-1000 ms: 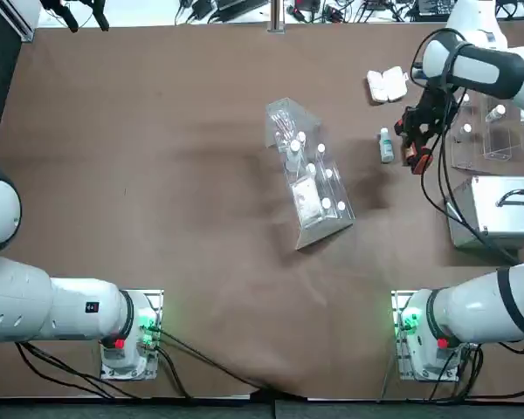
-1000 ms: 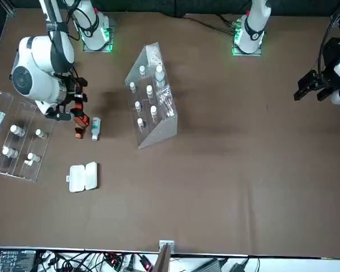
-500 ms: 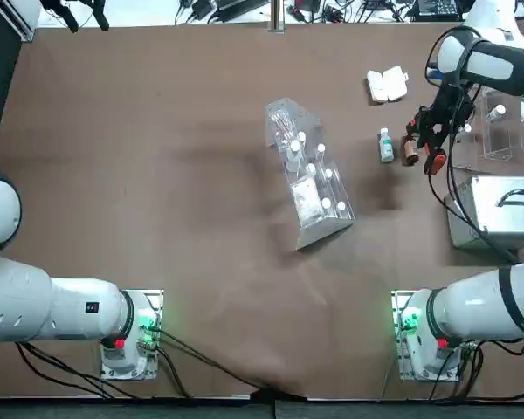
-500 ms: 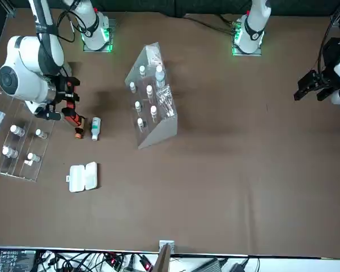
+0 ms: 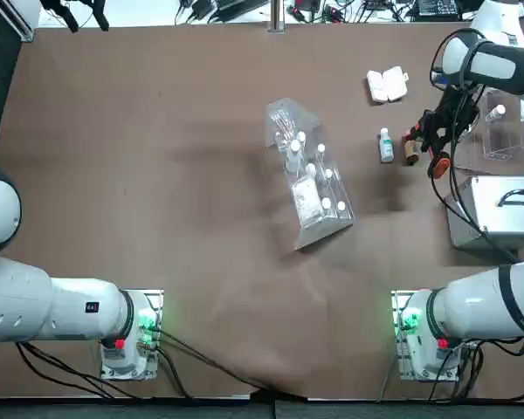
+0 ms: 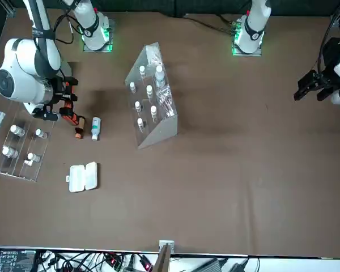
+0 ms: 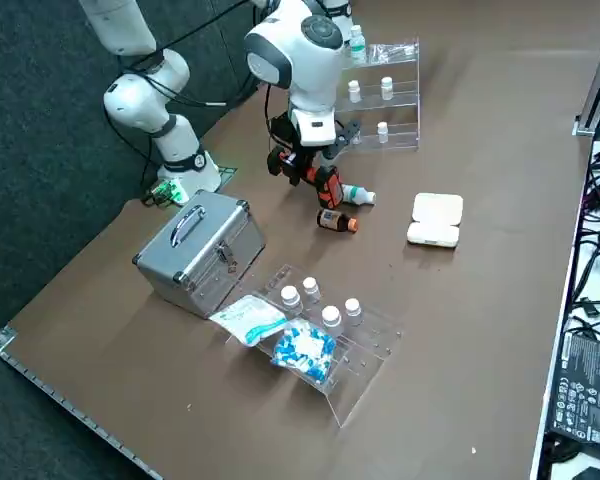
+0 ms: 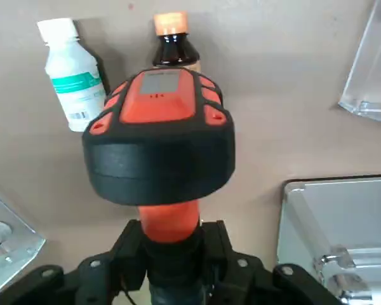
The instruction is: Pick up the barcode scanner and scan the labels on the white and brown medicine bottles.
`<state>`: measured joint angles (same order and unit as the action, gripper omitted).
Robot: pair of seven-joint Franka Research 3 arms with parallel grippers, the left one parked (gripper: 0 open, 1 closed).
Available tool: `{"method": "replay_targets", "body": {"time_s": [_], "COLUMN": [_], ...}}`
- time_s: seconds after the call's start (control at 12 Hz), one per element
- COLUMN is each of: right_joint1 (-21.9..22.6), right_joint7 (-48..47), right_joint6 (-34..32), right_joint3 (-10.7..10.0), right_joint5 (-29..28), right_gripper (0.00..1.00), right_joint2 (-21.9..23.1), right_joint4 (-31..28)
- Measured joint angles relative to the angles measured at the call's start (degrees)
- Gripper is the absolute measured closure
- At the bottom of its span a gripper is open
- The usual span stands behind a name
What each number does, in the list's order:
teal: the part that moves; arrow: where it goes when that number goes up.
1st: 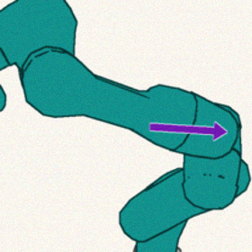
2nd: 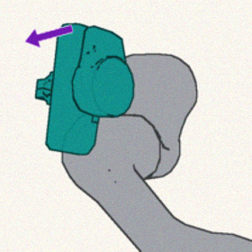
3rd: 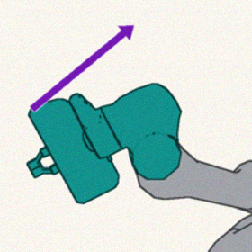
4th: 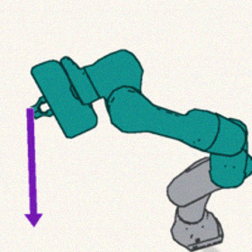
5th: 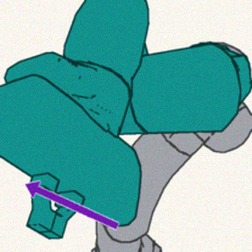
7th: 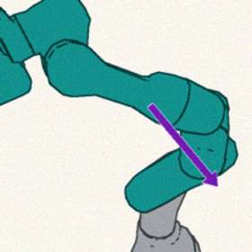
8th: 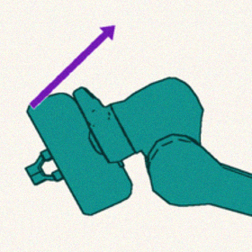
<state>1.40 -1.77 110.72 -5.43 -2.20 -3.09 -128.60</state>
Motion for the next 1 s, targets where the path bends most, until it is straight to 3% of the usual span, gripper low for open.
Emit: {"method": "replay_targets", "body": {"time_s": [1.0], "right_joint1": [-0.76], "right_joint7": [0.36], "right_joint6": [0.57], "right_joint3": [0.0], "right_joint5": [0.01], "right_gripper": [0.56], "right_joint2": [-2.23], "right_joint4": [0.0]}}
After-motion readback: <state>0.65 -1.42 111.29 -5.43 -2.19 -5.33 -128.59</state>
